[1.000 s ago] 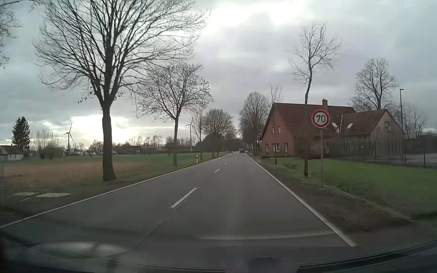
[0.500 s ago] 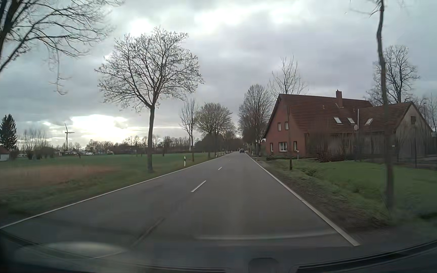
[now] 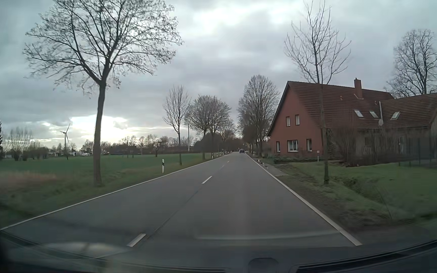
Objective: Follow the waypoints while adhering to traffic rules and regulations
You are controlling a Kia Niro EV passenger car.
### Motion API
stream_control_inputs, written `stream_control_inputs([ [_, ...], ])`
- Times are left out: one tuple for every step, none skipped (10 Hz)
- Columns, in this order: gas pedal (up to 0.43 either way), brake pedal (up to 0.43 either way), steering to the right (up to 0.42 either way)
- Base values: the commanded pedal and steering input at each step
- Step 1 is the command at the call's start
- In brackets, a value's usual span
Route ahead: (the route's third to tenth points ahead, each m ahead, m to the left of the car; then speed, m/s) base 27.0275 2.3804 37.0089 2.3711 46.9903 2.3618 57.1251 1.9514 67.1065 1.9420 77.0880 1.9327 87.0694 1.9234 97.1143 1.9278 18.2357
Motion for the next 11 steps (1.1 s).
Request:
stream_control_inputs([
  [0.138, 0.0, 0.003],
  [0.138, 0.0, 0.003],
  [0.138, 0.0, 0.003],
  [0.138, 0.0, 0.003],
  [0.138, 0.0, 0.003],
  [0.138, 0.0, 0.003],
  [0.138, 0.0, 0.003],
  [0.138, 0.0, 0.003],
  [0.138, 0.0, 0.003],
  [0.138, 0.0, 0.003],
  [0.138, 0.0, 0.003],
])
